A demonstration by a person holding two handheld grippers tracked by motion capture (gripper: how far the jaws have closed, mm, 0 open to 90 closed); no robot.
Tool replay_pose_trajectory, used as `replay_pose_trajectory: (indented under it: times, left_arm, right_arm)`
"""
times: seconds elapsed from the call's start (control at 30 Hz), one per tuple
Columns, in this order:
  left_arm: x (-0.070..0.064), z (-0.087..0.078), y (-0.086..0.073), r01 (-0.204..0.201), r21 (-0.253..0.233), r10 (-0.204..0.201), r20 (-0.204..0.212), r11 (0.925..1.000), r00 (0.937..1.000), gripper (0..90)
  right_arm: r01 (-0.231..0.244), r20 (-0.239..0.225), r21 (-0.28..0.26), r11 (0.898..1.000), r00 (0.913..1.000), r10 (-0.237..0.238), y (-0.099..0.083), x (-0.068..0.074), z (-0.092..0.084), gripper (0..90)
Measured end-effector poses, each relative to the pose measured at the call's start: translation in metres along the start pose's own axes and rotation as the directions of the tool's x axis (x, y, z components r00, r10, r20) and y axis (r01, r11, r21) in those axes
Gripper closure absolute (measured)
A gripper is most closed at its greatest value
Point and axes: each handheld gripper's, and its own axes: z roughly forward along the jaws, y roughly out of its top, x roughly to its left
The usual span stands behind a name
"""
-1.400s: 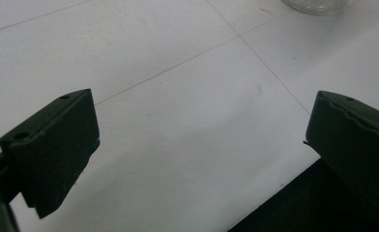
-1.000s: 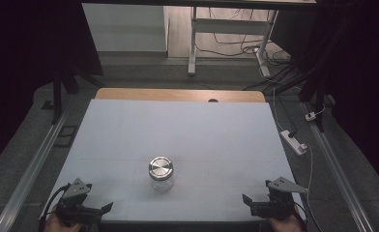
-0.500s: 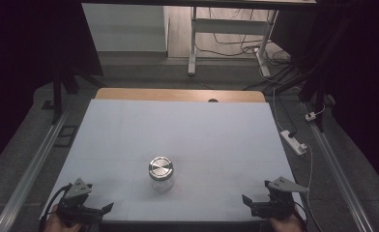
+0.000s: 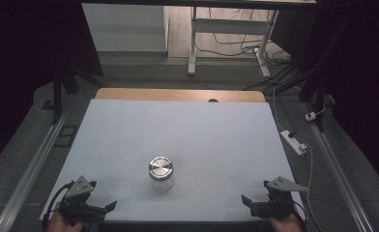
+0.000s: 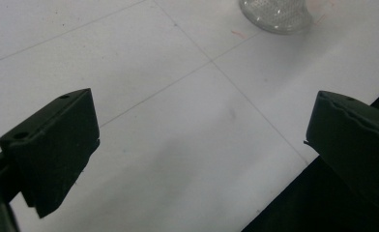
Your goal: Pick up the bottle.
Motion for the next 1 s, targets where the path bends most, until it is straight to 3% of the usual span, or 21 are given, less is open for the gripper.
replay_pose_trajectory:
  times: [0.4,0.73,1.0]
  left_arm:
    - [-0.001,0.007,0.011,-0.044,-0.042,0.046,0.042,0.9982,0.9981,0.0]
    - [-0.004,0.024,0.023,-0.101,-0.077,0.111,0.135,0.9919,0.9846,0.0]
    - [-0.007,0.038,0.034,-0.12,-0.09,0.133,0.152,0.9887,0.9793,0.0]
  right_arm:
    - [0.005,-0.004,0.009,1.0,1.0,-0.005,0.0,0.0,0.001,0.0]
    - [0.011,-0.007,0.015,1.0,0.9999,-0.011,0.001,0.001,0.002,0.0]
    - [0.016,-0.011,0.018,1.0,0.9998,-0.016,0.001,0.001,0.002,0.0]
